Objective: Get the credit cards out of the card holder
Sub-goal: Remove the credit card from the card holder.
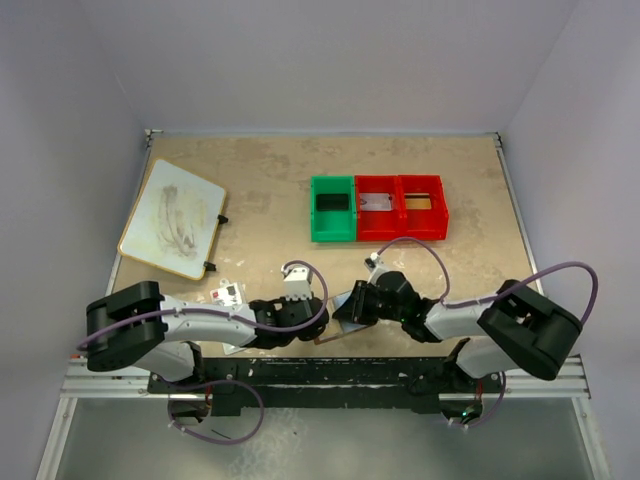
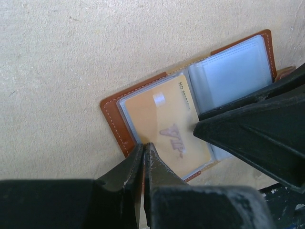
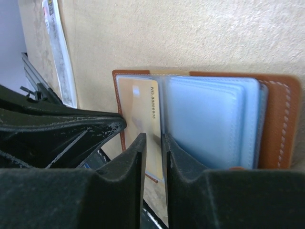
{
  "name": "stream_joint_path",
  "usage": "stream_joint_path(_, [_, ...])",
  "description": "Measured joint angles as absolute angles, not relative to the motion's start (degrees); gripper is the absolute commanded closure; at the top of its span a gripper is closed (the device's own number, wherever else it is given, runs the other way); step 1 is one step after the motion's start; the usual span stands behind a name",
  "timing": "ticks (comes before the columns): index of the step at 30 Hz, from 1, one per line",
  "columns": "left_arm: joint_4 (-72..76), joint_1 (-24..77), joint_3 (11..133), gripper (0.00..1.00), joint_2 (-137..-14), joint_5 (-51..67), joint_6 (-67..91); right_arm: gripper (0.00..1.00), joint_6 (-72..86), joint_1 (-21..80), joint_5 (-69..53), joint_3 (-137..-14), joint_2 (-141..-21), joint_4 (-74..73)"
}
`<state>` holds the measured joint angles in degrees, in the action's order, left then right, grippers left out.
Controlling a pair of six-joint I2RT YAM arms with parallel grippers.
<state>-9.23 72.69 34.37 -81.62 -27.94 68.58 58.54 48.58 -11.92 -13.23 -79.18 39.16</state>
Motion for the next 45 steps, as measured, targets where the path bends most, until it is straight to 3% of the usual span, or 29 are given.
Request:
stream_joint_path(5, [-9.47, 72.90, 34.13, 1.00, -81.32, -28.56, 68.60, 1.00, 58.98, 48.21, -12.10, -13.02, -81.12, 41.50])
stream_joint_path(13, [-9.72, 73.19, 34.11, 1.00, -81.30, -29.15, 68.60, 1.00, 60.07, 47.99, -13.04, -10.55, -80.86, 44.99])
stream_joint_path(22, [-9.30, 73.21, 34.06, 1.00, -81.60, -29.50, 68.62, 1.00, 60.47, 46.48, -14.63, -8.64, -72.05, 42.78])
stream_joint_path(25, [-8.67, 73.21, 34.06, 1.00, -81.87, -29.50, 68.62, 0.82, 60.53, 45.78, -14.37, -7.99, -68.99, 40.32])
stream_joint_path(28, [-8.27, 73.23, 34.06, 1.00, -82.06, -29.50, 68.62, 0.73, 60.34, 45.67, -13.98, -7.90, -67.44, 37.04])
stream_joint_path(45, [-6.79, 73.43, 33.19, 1.00, -82.19, -30.13, 69.58, 0.69, 61.98, 46.39, -17.63, -9.43, -81.73, 47.51])
